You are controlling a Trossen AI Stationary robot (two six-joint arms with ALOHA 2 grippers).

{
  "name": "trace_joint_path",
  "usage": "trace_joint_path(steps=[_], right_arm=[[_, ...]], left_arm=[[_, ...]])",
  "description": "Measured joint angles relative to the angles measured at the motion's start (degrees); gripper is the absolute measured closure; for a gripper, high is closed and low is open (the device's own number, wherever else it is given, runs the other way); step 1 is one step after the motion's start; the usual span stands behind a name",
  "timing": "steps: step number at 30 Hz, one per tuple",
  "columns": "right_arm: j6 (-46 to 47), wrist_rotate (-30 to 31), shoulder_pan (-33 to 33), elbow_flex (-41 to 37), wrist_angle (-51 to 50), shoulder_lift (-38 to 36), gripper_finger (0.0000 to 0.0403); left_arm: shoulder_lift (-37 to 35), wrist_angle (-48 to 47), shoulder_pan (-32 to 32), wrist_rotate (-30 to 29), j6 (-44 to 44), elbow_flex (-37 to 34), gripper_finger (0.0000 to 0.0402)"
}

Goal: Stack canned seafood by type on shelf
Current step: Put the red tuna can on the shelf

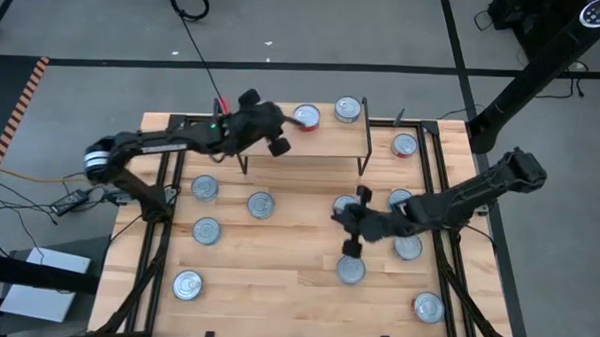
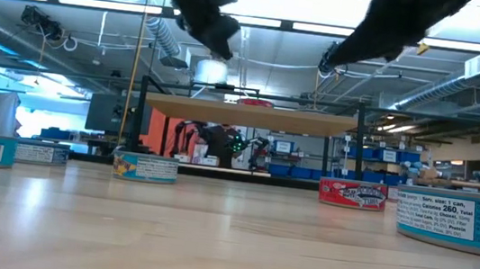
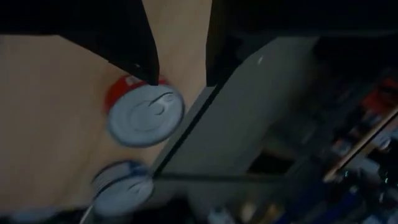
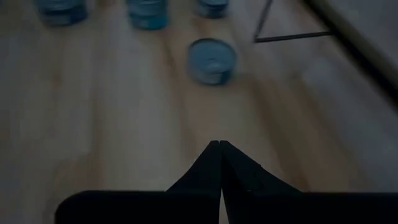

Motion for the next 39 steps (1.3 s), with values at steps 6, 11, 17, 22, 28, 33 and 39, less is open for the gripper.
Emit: trace_joint_path(steps=[6, 11, 17, 22, 28, 33, 39], right_arm=[[-8.31, -3.10, -10.97, 0.00, 8.07, 0.00, 0.0396], [-17.46, -12.33, -21.15, 0.06, 15.73, 0.00, 0.0398], [-22.70, -18.35, -33.76, 3.64, 15.03, 2.94, 0.0399], [-25.98, -23.18, -39.72, 8.33, 12.63, 9.70, 0.0400], [-29.25, -24.03, -42.78, 14.58, 10.00, 16.71, 0.0400], [-29.80, -24.12, -44.83, 17.37, 9.16, 19.84, 0.0400], [-29.80, -24.31, -46.27, 17.69, 9.63, 20.63, 0.0399]], left_arm=[[-8.00, 12.83, -3.41, 6.31, 0.14, -13.45, 0.0277], [-12.35, 21.86, -6.99, 9.47, 0.20, -23.11, 0.0278], [-15.50, 28.52, -7.21, 12.83, -0.10, -31.63, 0.0278], [-16.38, 32.97, -6.45, 17.28, 0.16, -34.88, 0.0291], [-16.38, 41.36, -1.74, 26.13, 0.22, -38.52, 0.0321], [-16.26, 44.04, 1.76, 32.17, -1.37, -40.09, 0.0343], [-16.09, 44.05, 3.81, 34.93, -1.51, -40.09, 0.0361]])
